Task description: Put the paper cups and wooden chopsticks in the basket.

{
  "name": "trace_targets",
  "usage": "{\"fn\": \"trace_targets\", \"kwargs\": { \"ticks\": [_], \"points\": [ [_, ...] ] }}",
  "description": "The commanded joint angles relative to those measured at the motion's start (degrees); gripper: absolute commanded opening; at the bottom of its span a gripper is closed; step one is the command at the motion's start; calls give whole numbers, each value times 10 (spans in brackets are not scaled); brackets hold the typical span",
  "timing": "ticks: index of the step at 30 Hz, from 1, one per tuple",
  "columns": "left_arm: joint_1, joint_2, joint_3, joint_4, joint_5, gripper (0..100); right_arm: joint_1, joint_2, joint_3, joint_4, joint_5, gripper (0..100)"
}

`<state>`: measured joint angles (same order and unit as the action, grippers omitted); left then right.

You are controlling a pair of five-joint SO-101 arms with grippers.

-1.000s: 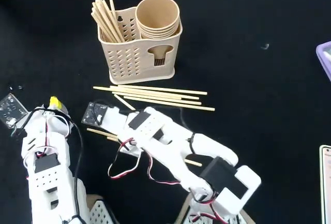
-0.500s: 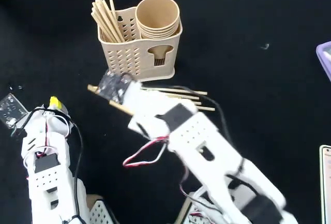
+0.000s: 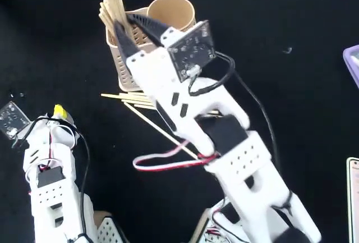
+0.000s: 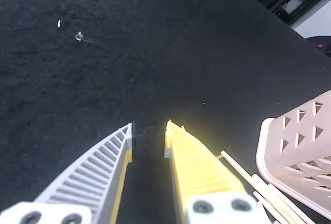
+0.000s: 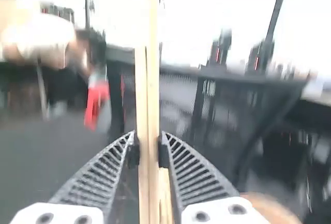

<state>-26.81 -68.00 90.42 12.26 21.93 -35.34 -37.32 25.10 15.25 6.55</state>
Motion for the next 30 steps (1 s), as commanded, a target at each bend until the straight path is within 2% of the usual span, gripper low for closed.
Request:
{"fn": "trace_targets", "kwargs": {
  "ticks": [1, 6, 11, 15, 26, 28, 30],
  "points": [
    [-6, -8, -6, -15, 2, 116, 11, 28, -36, -102, -6, 11],
    [-5, -8, -7, -15, 1, 116, 13, 75, -36, -208, -6, 11],
    [-3, -8, -7, -15, 1, 116, 56, 138, -52, -285, -6, 11],
    [-2, -8, -7, -15, 1, 116, 76, 197, -67, -286, -10, 11],
    [-2, -8, -7, -15, 0, 116, 73, 298, -69, -282, -9, 12],
    [-2, -8, -7, -15, 0, 116, 73, 303, -72, -245, -8, 16],
    [-2, -8, -7, -15, 0, 116, 69, 303, -86, -187, -10, 66]
  ]
}}
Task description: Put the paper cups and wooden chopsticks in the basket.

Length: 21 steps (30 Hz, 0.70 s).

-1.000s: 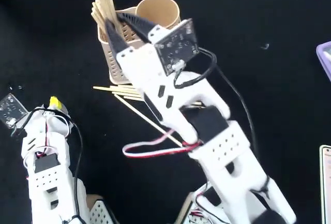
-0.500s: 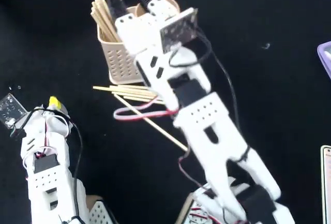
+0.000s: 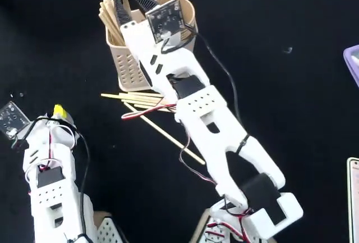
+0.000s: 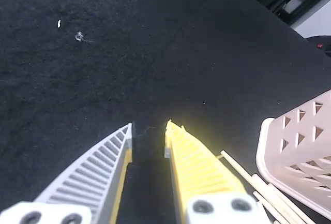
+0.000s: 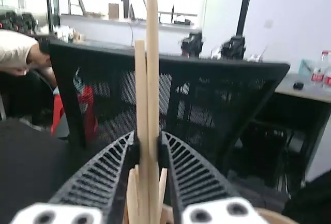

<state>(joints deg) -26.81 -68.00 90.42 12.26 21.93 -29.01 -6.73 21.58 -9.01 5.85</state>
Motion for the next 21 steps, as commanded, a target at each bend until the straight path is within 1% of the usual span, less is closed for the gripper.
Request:
{"fn": "trace_targets", "kwargs": {
  "ticks": [1, 3, 4, 9, 13, 17, 19, 21],
  "points": [
    [-2, -8, -7, -15, 0, 116, 4, -3, -63, 88, -4, 112],
    [-2, -8, -7, -15, 0, 116, 1, -4, -98, 159, -4, 194],
    [-2, -8, -7, -15, 0, 116, 1, -4, -125, 198, -4, 215],
    [-2, -8, -7, -15, 0, 116, 4, -8, -292, 385, -4, 219],
    [-2, -8, -7, -15, 0, 116, -1, -38, -391, 562, -3, 218],
    [-2, -8, -7, -15, 0, 116, -8, -80, -415, 770, 1, 218],
    [-2, -8, -7, -15, 0, 116, -8, -93, -399, 855, 1, 218],
    [-2, -8, -7, -15, 0, 116, -4, -95, -367, 917, 2, 219]
  ]
}}
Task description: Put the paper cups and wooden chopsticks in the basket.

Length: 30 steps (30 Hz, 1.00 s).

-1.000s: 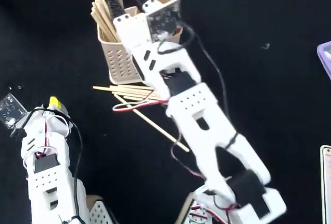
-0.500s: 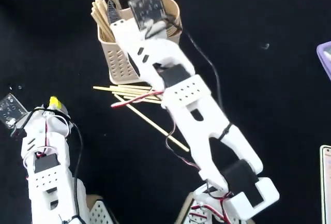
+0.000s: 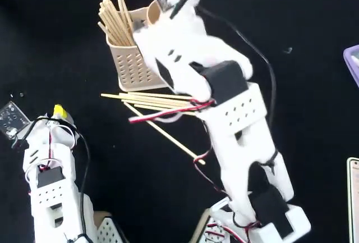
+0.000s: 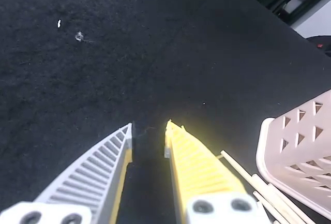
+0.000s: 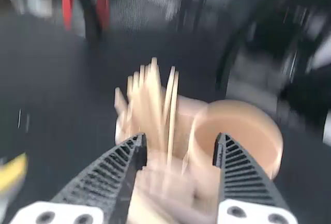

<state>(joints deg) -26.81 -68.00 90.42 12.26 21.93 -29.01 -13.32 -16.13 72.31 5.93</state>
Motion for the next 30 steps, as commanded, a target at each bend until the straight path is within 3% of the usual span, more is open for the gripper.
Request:
{"fn": "trace_targets", "kwargs": {
  "ticks": [1, 4, 9, 11, 17, 22, 30],
  "points": [
    [-2, -8, -7, -15, 0, 116, 4, -29, 30, 130, 1, 219],
    [-1, -8, -7, -15, 0, 116, 28, -29, 103, 176, 40, 221],
    [-1, -8, -7, -15, 0, 116, 79, -33, 265, 149, 235, 222],
    [-1, -8, -7, -15, 0, 116, 108, -33, 336, 91, 309, 221],
    [-1, -8, -7, -15, 0, 116, 188, -29, 521, -159, 440, 223],
    [-1, -8, -7, -15, 0, 116, 205, -28, 604, -253, 492, 223],
    [-1, -8, -6, -15, 0, 116, 205, 22, 627, -327, 494, 223]
  ]
}}
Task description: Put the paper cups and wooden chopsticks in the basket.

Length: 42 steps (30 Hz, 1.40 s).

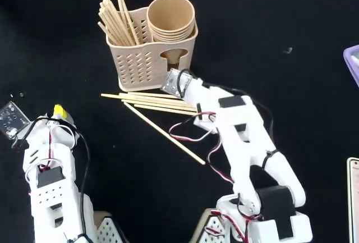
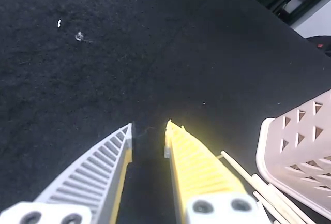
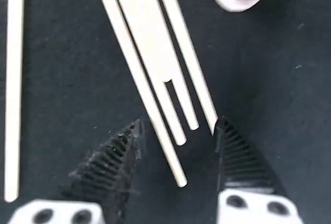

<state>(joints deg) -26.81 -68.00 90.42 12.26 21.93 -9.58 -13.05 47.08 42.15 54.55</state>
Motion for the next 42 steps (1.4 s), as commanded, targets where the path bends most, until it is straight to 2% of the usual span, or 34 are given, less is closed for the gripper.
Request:
{"fn": "trace_targets", "kwargs": {
  "ticks": [1, 9, 15, 21, 27, 31, 34, 39, 42],
  "points": [
    [-1, -8, -6, -15, 0, 116, 11, 39, -7, -33, 8, 223],
    [-1, -8, -7, -15, 0, 116, 11, 138, -49, -36, 5, 205],
    [-1, -8, -7, -15, 0, 116, 7, 88, -49, 62, 5, 6],
    [-1, -8, -7, -15, 0, 116, 5, -19, -13, 153, 5, 11],
    [-1, -8, -7, -15, 0, 116, 3, -148, 82, 151, 5, 11],
    [-1, -8, -7, -15, 0, 116, -25, -211, 121, 133, 3, 15],
    [-1, -8, -7, -15, 0, 116, -55, -224, 134, 98, -49, 15],
    [-1, -8, -7, -15, 0, 116, -147, -199, 133, 88, -113, 15],
    [-1, -8, -7, -15, 0, 116, -164, -160, 133, 41, -147, 15]
  ]
}}
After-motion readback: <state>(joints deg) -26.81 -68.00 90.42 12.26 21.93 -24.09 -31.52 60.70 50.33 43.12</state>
